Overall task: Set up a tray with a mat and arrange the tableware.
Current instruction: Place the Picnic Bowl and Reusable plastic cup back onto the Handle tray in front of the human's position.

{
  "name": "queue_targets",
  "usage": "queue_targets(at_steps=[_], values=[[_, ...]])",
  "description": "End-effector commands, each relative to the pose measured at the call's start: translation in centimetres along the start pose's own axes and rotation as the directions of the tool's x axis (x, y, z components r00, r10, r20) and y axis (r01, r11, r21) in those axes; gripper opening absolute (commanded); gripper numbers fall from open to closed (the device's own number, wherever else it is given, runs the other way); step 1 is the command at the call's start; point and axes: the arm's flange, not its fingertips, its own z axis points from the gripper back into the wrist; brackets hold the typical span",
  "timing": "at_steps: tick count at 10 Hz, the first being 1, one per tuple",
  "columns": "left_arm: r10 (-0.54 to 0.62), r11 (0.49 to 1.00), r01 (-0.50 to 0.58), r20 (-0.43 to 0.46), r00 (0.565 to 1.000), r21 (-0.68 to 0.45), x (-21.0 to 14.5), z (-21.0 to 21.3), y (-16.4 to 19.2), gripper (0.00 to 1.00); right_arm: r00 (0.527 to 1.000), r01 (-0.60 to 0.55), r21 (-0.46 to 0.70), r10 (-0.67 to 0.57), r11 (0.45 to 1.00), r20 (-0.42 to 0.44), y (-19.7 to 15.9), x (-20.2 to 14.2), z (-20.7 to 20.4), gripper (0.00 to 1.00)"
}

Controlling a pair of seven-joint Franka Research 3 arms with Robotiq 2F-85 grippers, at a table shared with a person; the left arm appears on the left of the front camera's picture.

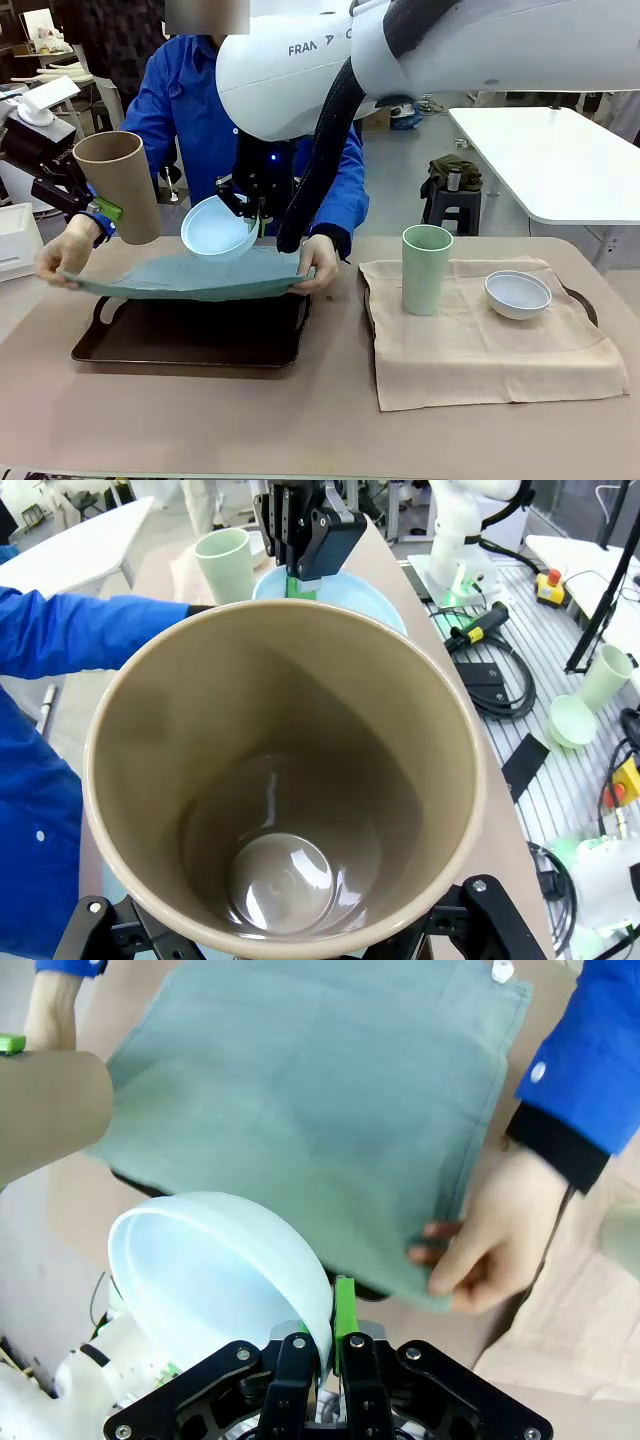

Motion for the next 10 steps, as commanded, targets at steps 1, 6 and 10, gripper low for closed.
queue_targets(at_steps=[1,6,10], values=[[-0.02,1.0,0.02,0.001,1.0,-0.004,0.12,0.14,0.06,0.0,1.0,0.001,-0.006,-0.001,1.0,-0.001,0.06,0.1,-0.08,0.0],[-0.02,1.0,0.02,0.001,1.0,-0.004,0.12,0.14,0.06,0.0,1.0,0.001,-0.006,-0.001,1.0,-0.001,0.06,0.1,-0.08,0.0],[-0.02,1.0,0.02,0.001,1.0,-0.004,0.12,0.14,0.06,0.0,1.0,0.001,-0.006,-0.001,1.0,-0.001,0.06,0.1,-0.08,0.0]])
